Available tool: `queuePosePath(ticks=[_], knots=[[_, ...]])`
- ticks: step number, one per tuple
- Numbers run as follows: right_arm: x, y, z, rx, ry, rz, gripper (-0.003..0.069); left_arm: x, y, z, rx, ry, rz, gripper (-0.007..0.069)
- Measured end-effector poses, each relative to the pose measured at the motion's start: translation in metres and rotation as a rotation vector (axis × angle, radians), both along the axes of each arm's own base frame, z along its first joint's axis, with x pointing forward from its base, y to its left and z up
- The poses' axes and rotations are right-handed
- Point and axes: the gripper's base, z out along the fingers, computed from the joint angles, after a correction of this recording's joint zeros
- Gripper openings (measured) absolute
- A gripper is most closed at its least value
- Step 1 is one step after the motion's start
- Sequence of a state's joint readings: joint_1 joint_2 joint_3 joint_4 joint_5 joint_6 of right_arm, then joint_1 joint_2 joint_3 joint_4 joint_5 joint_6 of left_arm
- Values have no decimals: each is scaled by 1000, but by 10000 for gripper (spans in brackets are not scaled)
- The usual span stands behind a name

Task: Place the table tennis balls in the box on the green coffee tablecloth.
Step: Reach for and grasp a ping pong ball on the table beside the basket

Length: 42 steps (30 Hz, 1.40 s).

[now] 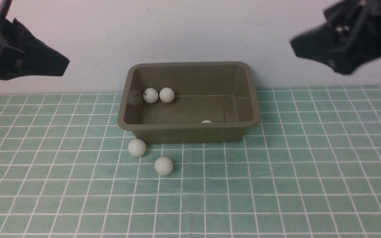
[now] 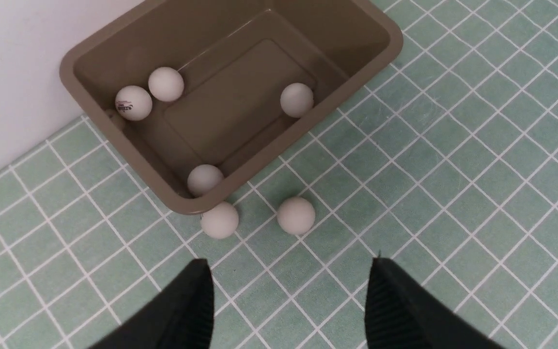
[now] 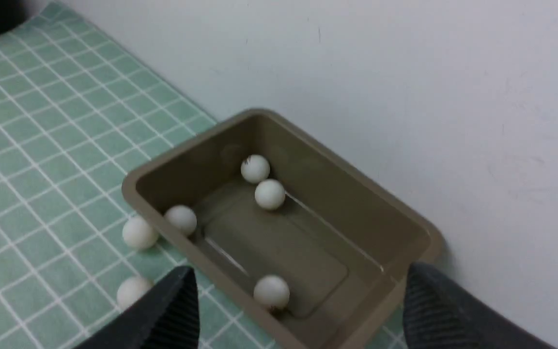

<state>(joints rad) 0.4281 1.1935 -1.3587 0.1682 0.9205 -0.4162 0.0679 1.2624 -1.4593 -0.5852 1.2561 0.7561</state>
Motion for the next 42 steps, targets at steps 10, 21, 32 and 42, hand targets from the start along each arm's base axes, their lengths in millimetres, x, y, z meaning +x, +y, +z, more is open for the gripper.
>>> queuePosePath(ticks=[10, 21, 32, 42], knots=[[-27, -34, -9, -163, 97, -192, 514, 23, 1, -19, -9, 76, 0, 384], [-50, -45, 7, -120, 27, -202, 514, 94, 6, -98, -18, 325, -6, 384], [-50, -45, 8, -115, 16, -201, 514, 102, -46, -131, 40, 520, 47, 373], [-49, -44, 10, -109, -4, -197, 514, 59, -103, -105, 167, 499, 117, 373]])
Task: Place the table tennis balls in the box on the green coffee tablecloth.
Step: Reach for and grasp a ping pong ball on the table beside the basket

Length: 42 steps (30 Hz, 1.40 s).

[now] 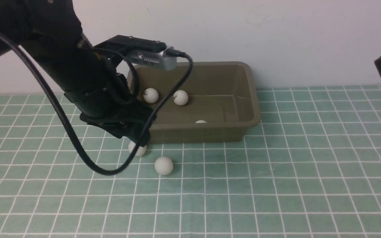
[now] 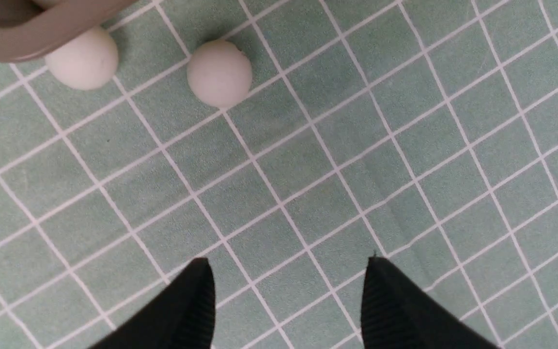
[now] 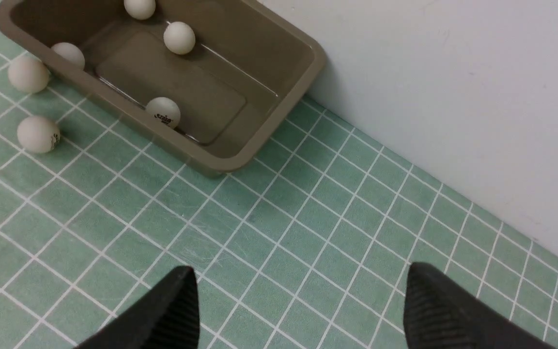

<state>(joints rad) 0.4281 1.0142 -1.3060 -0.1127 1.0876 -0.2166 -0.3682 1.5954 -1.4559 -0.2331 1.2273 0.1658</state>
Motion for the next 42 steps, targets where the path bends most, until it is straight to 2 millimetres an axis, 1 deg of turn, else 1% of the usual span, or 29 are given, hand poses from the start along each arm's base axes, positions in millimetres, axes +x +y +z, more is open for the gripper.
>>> queuePosePath(ticks=[1, 2, 4, 6, 8, 9, 12, 13, 14, 17, 21, 23, 26, 27, 30, 34, 42], knots=[[0, 0, 0, -5, -2, 4, 514, -8, -6, 3, 2, 0, 5, 373], [0, 0, 0, -6, -2, 4, 514, -11, -8, 4, 2, -3, 5, 373], [0, 0, 0, -9, -3, 6, 514, -26, -18, 3, 6, 13, -1, 373], [0, 0, 0, -9, -3, 6, 514, -40, -25, -6, 19, 57, -1, 373], [0, 1, 0, -2, -2, 10, 514, -56, -33, -26, 85, 111, -15, 373], [0, 1, 0, 0, -1, 10, 514, -62, -34, -34, 118, 128, -20, 373], [0, 1, 0, 4, -1, 14, 514, -70, -39, -51, 167, 114, -29, 373], [0, 1, 0, 4, -2, 14, 514, -70, -40, -51, 170, 111, -30, 373], [0, 1, 0, 6, -5, 16, 514, -68, -46, -55, 151, 35, -27, 373], [0, 2, 1, 12, -14, 18, 514, -56, -54, -56, 69, -103, -4, 373], [0, 3, 1, 26, -8, 24, 514, -41, -60, -60, 26, -207, 9, 373], [0, 3, 1, 31, -9, 26, 514, -34, -60, -66, 30, -228, 18, 373], [-1, 5, 1, 45, -3, 32, 514, -18, -59, -83, 63, -242, 23, 373], [-1, 5, 1, 49, -2, 33, 514, -12, -58, -91, 86, -243, 21, 373], [-1, 5, 1, 53, 0, 35, 514, -2, -54, -107, 145, -239, 6, 373], [-1, 6, 2, 62, -1, 37, 514, 6, -54, -119, 191, -270, -30, 373], [-1, 7, 3, 88, -9, 41, 514, 15, -58, -132, 203, -310, -67, 373]])
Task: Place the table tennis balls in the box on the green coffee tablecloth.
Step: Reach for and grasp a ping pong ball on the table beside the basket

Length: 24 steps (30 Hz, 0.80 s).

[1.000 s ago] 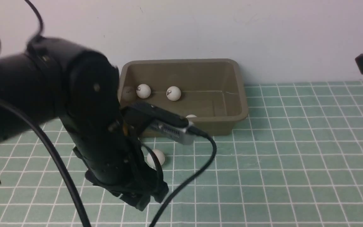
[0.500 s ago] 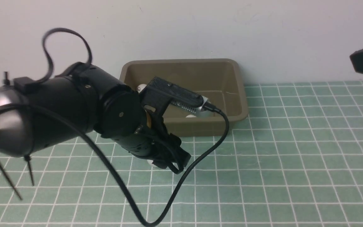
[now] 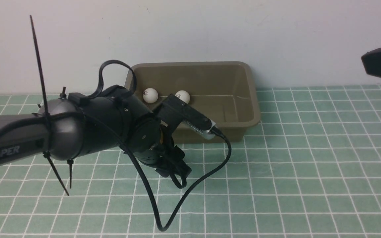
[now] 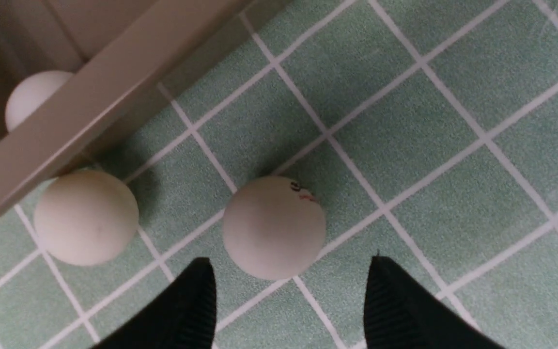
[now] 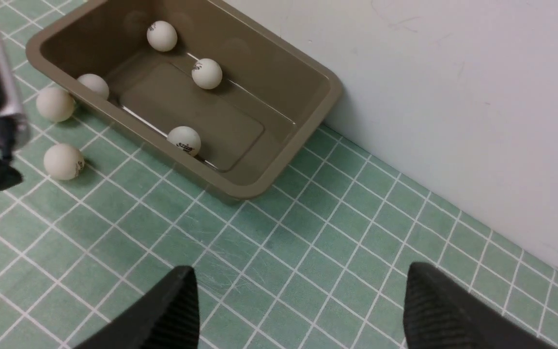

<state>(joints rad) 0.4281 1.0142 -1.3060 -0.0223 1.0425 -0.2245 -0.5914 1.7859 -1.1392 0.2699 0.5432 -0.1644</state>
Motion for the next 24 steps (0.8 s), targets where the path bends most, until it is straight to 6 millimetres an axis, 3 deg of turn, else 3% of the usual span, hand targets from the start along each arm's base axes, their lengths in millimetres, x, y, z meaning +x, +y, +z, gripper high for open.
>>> queuePosePath(ticks=[8, 24], knots=[[0, 0, 0, 2, -2, 0, 514, 8, -2, -24, 73, 3, -51, 375], [0, 0, 0, 6, -2, 1, 514, 17, -8, -54, 117, -19, -133, 437]])
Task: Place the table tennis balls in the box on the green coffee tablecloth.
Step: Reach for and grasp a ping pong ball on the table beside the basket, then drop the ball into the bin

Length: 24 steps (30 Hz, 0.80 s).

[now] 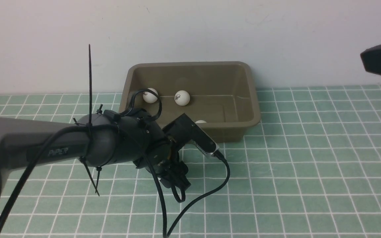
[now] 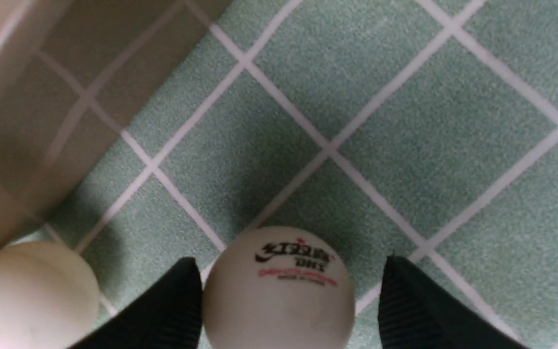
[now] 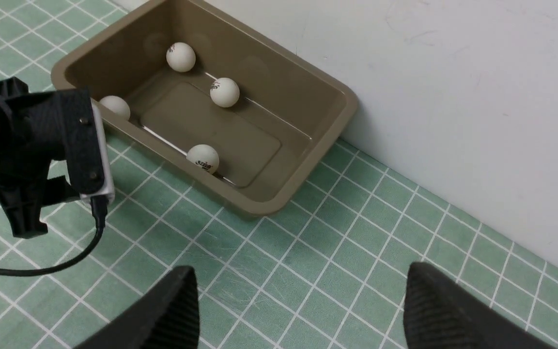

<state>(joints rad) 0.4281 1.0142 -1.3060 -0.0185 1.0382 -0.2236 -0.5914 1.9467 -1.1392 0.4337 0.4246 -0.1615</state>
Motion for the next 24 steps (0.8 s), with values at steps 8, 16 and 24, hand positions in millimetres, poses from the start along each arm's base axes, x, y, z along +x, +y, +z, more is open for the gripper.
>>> queuePosePath(ticks=[8, 16, 24], knots=[[-1, 1, 0, 16, 6, 7, 514, 2, -2, 0, 24, -46, -24, 352], [0, 1, 1, 20, -2, 7, 514, -19, -29, 56, -42, -221, -183, 352], [0, 2, 1, 30, -8, 3, 514, -23, -40, 107, -191, -473, -373, 352]])
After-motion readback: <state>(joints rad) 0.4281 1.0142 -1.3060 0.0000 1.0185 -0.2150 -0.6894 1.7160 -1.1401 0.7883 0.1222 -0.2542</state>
